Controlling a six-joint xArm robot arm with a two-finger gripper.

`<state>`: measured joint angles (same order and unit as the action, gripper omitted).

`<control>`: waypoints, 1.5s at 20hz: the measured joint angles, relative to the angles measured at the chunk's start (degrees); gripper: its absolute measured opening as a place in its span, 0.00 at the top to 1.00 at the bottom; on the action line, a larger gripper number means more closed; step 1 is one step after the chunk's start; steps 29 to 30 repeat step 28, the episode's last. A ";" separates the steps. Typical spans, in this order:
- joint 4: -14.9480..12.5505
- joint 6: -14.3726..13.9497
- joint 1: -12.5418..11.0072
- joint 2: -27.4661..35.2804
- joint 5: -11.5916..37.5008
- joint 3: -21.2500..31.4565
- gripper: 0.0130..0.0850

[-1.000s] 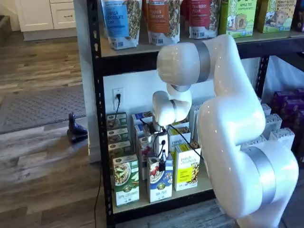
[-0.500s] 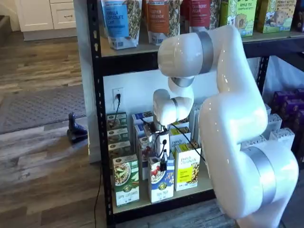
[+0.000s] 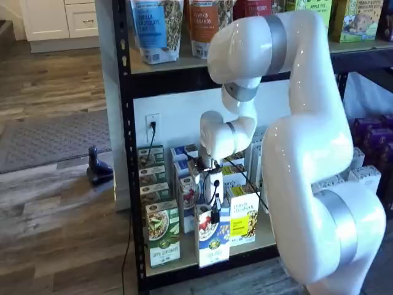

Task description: Pick up the blue and white box that is on the bottom shelf, the second box from the left

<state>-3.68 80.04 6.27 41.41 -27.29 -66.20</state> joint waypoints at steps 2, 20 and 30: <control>0.60 0.53 0.01 -2.03 0.62 2.39 0.56; 0.79 0.38 0.34 -18.76 -0.29 17.92 0.56; 2.01 1.73 0.07 -24.22 -1.06 22.01 0.56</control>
